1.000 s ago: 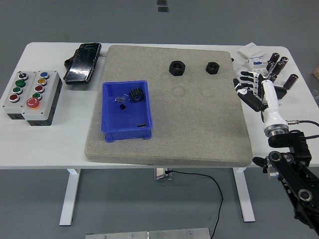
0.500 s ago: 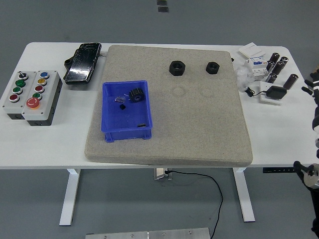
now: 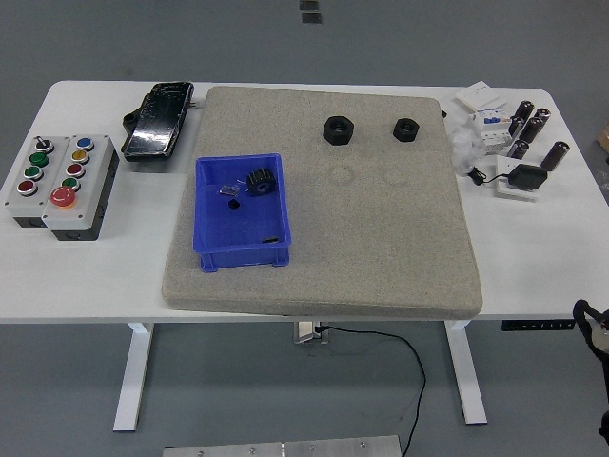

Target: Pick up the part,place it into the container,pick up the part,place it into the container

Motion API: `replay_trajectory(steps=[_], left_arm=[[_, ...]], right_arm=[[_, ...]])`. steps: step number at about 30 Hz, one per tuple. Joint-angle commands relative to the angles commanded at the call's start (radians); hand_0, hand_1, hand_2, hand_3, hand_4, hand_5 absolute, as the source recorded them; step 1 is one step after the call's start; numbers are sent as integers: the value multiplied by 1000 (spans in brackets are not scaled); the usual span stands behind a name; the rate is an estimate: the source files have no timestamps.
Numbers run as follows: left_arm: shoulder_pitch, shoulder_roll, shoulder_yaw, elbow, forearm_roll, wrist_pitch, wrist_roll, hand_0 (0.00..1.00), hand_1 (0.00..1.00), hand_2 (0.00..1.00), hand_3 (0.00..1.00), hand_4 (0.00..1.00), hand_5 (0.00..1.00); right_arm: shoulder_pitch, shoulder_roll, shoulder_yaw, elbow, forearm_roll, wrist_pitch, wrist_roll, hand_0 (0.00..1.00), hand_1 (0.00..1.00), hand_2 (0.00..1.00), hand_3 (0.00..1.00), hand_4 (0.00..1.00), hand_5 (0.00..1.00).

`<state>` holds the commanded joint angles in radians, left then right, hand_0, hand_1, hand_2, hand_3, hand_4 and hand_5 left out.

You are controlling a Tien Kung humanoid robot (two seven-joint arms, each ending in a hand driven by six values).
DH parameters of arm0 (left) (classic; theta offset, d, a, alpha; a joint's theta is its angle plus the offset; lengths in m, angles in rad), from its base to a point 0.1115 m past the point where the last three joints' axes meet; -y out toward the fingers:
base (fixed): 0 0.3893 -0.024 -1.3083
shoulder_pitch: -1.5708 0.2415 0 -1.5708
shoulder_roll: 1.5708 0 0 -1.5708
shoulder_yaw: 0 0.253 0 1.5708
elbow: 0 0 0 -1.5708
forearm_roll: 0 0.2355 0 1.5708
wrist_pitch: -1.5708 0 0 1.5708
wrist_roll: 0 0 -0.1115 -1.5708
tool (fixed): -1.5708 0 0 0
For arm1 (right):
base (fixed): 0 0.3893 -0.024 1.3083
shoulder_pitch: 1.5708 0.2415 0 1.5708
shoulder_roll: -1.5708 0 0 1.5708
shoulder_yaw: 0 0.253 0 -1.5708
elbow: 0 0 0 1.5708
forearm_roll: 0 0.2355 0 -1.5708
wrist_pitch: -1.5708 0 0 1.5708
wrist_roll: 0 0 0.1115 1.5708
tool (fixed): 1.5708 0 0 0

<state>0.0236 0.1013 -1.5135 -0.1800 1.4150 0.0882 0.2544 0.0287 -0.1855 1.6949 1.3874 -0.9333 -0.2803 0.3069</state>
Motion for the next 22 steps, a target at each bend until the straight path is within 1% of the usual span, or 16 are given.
replay_trajectory(steps=[10,11,14,22], left_arm=[[-10,17,-19,0,18,-5,-3,658,623,583,617,713,365],[-11,18,-21,0,21,-6,-3,658,623,583,616,712,362],[-10,22,-25,0,28,-7,-3,658,623,583,616,712,362],[-3,23,-34,0,27,-6,-3,658,623,583,617,712,361]], right_arm=[[2,2,-4,-2,-10,-2,0,656,659,678,650,796,509],[2,3,-5,-3,-10,-2,0,657,656,677,649,786,535],[3,4,-10,-5,-12,-2,0,657,656,677,649,786,535],[-7,5,1,-1,-19,-8,4,655,657,678,650,783,548]])
